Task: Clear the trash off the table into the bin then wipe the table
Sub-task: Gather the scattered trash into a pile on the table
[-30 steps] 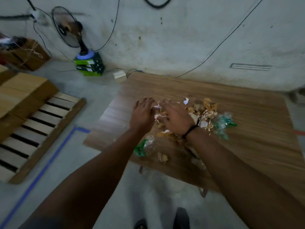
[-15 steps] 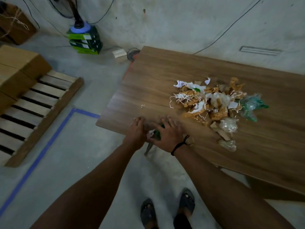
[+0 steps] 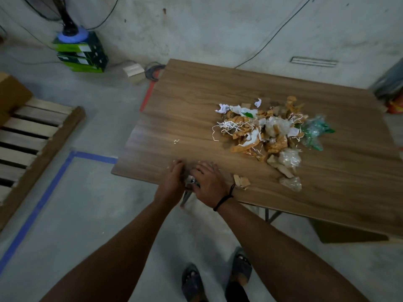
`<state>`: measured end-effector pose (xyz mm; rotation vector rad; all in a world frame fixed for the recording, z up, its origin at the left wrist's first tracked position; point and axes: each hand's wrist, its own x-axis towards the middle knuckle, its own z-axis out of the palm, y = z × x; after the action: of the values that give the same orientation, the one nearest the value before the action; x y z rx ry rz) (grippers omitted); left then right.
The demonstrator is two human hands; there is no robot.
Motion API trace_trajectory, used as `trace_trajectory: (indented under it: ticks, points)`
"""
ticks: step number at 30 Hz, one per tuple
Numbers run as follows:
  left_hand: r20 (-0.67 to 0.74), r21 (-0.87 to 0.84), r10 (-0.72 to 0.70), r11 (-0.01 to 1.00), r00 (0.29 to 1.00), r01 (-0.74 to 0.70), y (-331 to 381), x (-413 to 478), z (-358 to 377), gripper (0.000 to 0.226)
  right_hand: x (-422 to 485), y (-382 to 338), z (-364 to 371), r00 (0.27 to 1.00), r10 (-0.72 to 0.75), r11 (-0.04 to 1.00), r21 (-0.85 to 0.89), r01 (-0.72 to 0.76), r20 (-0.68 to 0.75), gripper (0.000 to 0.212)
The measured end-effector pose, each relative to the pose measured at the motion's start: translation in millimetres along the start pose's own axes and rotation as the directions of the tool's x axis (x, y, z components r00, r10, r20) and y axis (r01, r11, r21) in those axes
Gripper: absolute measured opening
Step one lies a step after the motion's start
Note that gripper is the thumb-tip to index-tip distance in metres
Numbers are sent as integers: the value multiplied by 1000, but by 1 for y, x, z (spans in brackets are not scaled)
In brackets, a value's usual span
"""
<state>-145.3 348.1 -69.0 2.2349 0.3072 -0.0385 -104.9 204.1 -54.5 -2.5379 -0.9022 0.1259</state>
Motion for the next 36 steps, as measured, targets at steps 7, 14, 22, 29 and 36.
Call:
trace_trajectory:
  ticks: [7,14,22,29,36]
  points:
    - [-78,-86,50,995,996,-56,58,10,7,43,14,26,-43,999,46,997,57,-47,21,35]
    - [-243,-96,281,945,928,-312,143,50,4,43,27,50,-159,935,-58,995,53,82,-351,38]
    - [-131,19,449,893,884,-450,219,117,60,41,22,173,-240,892,308,951,70,-303,-332,34]
    - [25,201,472,861,881,-467,244,158,112,59,28,240,-216,900,374,927,71,-368,-225,43]
    - [75,375,368,851,927,-368,227,182,154,42,37,266,-186,942,310,951,32,-309,-131,43]
